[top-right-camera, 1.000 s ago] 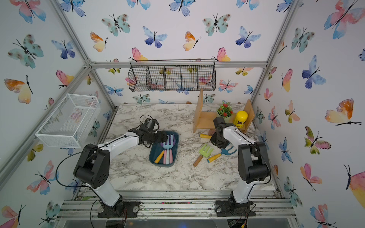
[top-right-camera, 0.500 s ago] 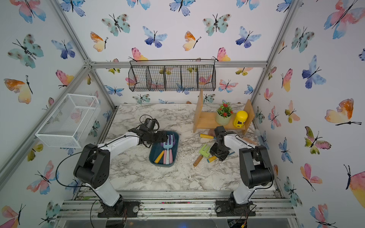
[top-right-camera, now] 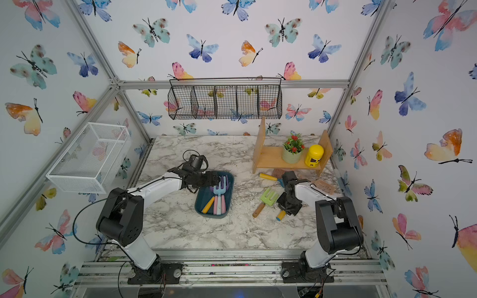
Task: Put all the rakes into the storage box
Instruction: Pick up the rake at the center of the board.
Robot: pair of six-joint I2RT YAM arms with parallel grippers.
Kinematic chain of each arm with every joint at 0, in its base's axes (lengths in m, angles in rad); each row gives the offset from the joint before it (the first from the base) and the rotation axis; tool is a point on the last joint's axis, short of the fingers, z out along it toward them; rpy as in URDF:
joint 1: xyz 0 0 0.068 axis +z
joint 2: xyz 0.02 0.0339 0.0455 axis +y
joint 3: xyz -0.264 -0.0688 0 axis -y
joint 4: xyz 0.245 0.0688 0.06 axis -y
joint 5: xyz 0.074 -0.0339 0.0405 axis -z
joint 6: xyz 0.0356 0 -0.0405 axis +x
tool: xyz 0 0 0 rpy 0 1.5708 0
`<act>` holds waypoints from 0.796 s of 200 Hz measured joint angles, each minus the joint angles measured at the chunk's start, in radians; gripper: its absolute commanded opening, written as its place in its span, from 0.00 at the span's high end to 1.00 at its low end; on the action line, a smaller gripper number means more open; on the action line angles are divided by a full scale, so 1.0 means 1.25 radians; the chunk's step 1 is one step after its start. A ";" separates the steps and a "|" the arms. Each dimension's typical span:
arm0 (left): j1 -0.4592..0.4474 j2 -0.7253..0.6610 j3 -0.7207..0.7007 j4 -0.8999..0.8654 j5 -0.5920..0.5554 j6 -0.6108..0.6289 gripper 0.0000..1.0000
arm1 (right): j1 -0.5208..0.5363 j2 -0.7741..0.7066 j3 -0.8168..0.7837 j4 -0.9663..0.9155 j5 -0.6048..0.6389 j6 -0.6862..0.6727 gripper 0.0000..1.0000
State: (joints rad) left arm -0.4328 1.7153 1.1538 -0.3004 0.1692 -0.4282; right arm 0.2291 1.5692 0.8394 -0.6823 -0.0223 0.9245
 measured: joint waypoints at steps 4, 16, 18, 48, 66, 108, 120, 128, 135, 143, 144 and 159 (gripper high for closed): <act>0.001 0.000 0.000 0.001 0.009 0.000 0.07 | 0.000 -0.006 -0.006 -0.002 0.001 0.003 0.84; 0.002 0.000 0.000 0.005 0.028 0.001 0.06 | 0.001 -0.031 -0.027 -0.015 0.007 0.012 0.84; 0.002 0.000 0.000 0.006 0.034 0.002 0.06 | 0.001 -0.036 -0.030 -0.020 0.009 0.013 0.84; 0.002 0.000 0.000 0.024 0.095 0.002 0.02 | 0.001 -0.117 -0.040 -0.092 0.038 0.038 0.86; 0.002 0.000 0.000 0.040 0.136 0.003 0.01 | 0.001 -0.179 -0.025 -0.090 0.037 0.039 0.88; 0.002 -0.013 -0.006 0.088 0.238 0.004 0.01 | 0.037 -0.194 0.015 0.026 -0.052 -0.010 0.97; 0.001 -0.027 -0.013 0.106 0.265 0.003 0.01 | 0.078 -0.161 0.038 0.050 -0.071 -0.034 1.00; 0.001 -0.036 -0.017 0.116 0.279 0.001 0.01 | 0.113 -0.132 0.063 0.062 -0.075 -0.052 1.00; 0.001 -0.040 -0.018 0.123 0.288 -0.001 0.01 | 0.141 -0.107 0.084 0.071 -0.078 -0.067 1.00; 0.001 -0.043 -0.018 0.132 0.295 -0.002 0.01 | 0.180 -0.074 0.115 0.081 -0.080 -0.087 1.00; 0.001 -0.043 -0.018 0.133 0.295 -0.002 0.01 | 0.183 -0.071 0.117 0.081 -0.081 -0.088 1.00; -0.001 -0.045 -0.018 0.141 0.303 -0.002 0.01 | 0.245 -0.012 0.174 0.099 -0.088 -0.126 1.00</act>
State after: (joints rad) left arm -0.4339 1.6596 1.1313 -0.1246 0.5484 -0.4313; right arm 0.5358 1.5539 1.0565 -0.5591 -0.1326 0.7666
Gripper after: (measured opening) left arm 0.989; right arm 0.250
